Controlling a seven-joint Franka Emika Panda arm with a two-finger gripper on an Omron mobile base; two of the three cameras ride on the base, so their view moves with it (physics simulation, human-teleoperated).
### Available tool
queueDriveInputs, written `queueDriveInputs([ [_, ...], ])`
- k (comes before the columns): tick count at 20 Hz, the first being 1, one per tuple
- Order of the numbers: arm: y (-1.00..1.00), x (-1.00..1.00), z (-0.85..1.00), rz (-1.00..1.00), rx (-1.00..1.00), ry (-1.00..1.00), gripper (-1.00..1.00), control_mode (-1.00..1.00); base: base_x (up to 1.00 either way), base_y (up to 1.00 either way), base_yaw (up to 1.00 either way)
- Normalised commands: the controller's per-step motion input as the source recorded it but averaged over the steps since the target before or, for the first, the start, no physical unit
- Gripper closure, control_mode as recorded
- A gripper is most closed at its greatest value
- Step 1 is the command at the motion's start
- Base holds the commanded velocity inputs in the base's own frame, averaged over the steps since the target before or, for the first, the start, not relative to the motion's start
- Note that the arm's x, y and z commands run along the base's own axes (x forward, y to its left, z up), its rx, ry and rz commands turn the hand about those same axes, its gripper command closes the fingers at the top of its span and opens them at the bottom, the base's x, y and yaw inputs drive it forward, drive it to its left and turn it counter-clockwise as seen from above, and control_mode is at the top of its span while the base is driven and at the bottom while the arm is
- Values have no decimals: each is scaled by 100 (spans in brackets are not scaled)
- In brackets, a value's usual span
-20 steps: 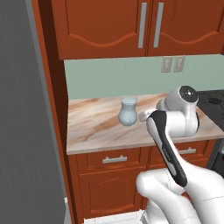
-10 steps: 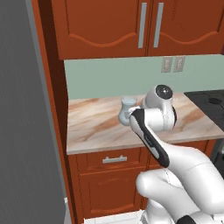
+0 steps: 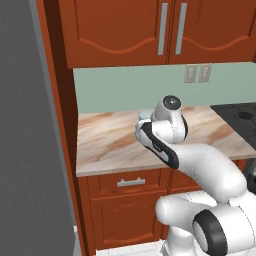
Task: Move the hotdog bun and peach from the top shelf to the second highest shelf to make space. Then, place the pitcher from the counter on the cleared top shelf.
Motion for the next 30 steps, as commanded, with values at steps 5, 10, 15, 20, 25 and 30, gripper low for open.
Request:
queueDriveInputs([
  [5,0,50,-23,-9,-1,6,-100,-100,0,0,0],
  [10,0,45,-21,-10,-2,6,-100,-100,0,0,0],
  [15,0,36,-27,-7,0,3,-100,-100,0,0,0],
  [20,0,28,-29,-2,0,0,-100,-100,0,0,0],
  [25,0,32,-30,0,0,0,-100,-100,0,0,0],
  [30,0,34,-31,0,0,0,-100,-100,0,0,0],
])
